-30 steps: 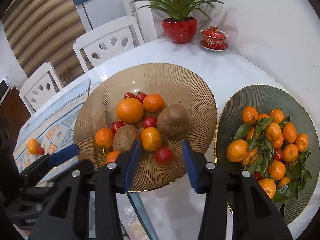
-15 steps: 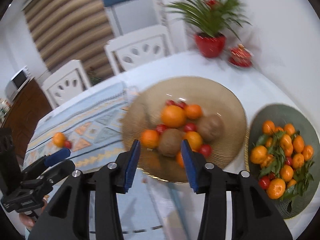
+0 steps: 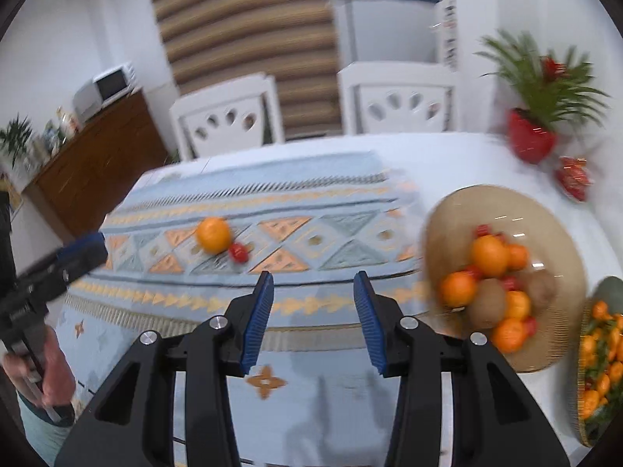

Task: Organize fruits
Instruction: 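Move both open tools back over the large orange and cherry tomato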

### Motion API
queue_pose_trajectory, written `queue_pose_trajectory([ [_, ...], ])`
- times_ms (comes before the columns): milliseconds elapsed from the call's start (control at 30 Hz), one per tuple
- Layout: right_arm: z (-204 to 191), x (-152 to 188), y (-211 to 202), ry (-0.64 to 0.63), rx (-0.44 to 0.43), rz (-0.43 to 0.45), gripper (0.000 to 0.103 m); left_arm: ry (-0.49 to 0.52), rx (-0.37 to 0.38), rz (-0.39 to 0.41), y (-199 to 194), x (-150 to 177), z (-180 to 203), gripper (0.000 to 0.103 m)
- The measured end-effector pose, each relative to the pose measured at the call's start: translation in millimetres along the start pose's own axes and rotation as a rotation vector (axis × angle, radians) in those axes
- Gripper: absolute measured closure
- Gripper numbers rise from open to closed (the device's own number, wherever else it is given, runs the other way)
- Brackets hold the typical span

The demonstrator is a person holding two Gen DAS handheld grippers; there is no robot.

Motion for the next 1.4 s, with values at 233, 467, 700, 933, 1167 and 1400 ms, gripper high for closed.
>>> queue_pose_trajectory([
  [233,-66.9,40.1,66.1,-0.06,-0.045,-0.094,0.059,-0.075,-0.098,-0.056,25.2,38.8,-59.8,0.025],
  [467,-103.1,74.7,107.8,-0.146,-0.048,-0.155,0.057,-0.128,-0.094,-0.085,48.8,74.2,-92.6,0.02],
  [700,-115.7,87.2,108.2,-0.213,0.017,-0.101,0.042,-0.215,-0.126,-0.114,56.5,84.5,-113.6,0.015],
  [933,-116.2,88.6,110.9,-0.214,0.023,-0.098,0.039,-0.237,-0.148,-0.125,59.2,87.5,-119.1,0.012],
  [1167,-115.4,87.8,111.3,-0.213,0.019,-0.099,0.037,-0.232,-0.153,-0.132,61.4,87.3,-119.1,0.005],
  [1400,-116.9,88.7,111.5,-0.217,0.017,-0.097,0.035,-0.23,-0.15,-0.134,61.8,87.7,-119.3,0.003],
])
Point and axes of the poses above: each gripper's, at about its wrist camera, not at the fingertips, and y roughly the way its jaws point, z to its right, x to its underside, the point moved 3 cm from there along y, roughly the way its jaws point, and after that the axes turned 13 degrees about x, right-handed, at the moved point
